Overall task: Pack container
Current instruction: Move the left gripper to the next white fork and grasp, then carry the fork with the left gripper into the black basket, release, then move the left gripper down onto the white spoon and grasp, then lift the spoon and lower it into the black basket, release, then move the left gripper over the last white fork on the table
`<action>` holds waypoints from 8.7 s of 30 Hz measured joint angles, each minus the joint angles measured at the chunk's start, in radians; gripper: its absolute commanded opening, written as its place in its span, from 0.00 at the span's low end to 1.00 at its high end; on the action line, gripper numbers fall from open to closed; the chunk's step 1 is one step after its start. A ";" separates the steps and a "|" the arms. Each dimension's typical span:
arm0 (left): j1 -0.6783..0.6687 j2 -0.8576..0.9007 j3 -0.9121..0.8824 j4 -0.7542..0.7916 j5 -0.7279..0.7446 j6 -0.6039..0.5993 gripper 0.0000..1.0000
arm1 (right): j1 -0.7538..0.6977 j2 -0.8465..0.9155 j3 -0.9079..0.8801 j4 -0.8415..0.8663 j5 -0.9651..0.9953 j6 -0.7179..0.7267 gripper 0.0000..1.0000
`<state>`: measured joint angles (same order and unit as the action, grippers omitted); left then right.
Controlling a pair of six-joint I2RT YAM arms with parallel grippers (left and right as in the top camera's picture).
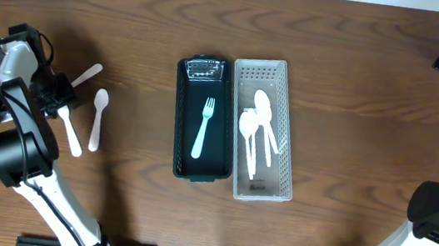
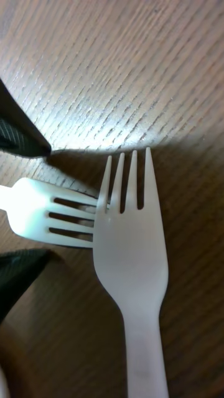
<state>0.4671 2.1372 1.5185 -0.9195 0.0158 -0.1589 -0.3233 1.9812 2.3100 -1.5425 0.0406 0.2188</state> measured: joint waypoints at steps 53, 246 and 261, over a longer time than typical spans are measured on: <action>-0.875 -0.208 0.113 0.032 0.116 -0.055 0.06 | 0.000 0.000 0.000 -0.047 -0.001 -0.018 0.92; -0.069 -0.378 0.183 -0.034 -0.019 -0.779 0.98 | 0.000 0.000 0.000 -0.142 -0.019 -0.018 0.94; -0.056 -0.065 0.183 0.038 0.054 -1.421 0.98 | 0.000 0.000 -0.001 -0.152 -0.025 0.001 0.93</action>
<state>0.4110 2.0720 1.7016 -0.8814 0.0696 -1.5799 -0.3233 1.9812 2.3093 -1.6947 0.0154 0.2195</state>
